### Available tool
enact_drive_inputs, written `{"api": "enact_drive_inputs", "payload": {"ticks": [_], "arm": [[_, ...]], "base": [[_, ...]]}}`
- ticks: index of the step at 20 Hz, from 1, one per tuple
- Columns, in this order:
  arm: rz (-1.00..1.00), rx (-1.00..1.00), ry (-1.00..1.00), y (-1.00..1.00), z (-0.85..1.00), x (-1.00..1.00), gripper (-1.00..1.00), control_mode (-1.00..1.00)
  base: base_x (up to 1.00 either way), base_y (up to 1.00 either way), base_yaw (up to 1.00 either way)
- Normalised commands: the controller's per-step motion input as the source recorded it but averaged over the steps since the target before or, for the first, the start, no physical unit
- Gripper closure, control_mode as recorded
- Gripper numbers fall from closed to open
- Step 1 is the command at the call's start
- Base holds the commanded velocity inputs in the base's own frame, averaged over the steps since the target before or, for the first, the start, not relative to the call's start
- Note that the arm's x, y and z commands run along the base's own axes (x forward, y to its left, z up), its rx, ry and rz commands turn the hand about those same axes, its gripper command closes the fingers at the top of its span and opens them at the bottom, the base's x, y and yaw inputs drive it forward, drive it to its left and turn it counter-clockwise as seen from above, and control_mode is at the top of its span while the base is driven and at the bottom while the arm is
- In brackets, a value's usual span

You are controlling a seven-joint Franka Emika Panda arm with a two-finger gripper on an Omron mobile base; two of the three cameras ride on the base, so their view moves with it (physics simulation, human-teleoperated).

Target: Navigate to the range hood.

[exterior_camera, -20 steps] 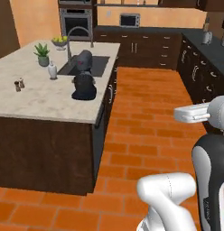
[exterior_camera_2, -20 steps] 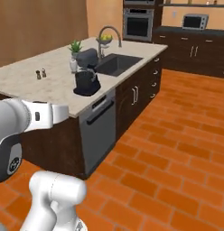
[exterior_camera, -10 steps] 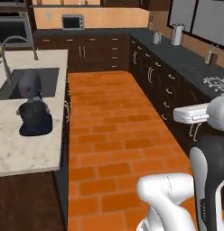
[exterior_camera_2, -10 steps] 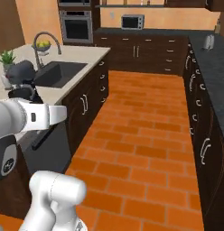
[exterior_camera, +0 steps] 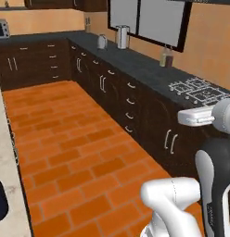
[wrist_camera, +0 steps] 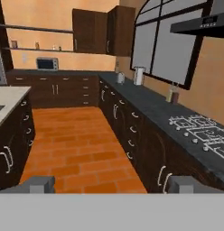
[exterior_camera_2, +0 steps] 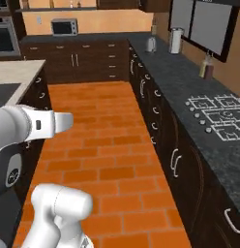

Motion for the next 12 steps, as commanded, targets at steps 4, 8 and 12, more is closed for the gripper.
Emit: {"api": "enact_drive_inputs", "payload": {"ticks": [4,8,12], "arm": [[0.00,0.00,0.00,0.00,0.00,0.00,-1.00,1.00],[0.00,0.00,0.00,0.00,0.00,0.00,-1.00,1.00],[0.00,0.00,0.00,0.00,0.00,0.00,-1.00,1.00]], "base": [[0.58,0.14,-0.74],[0.68,-0.58,-0.54],[1.00,-0.46,-0.32]]}}
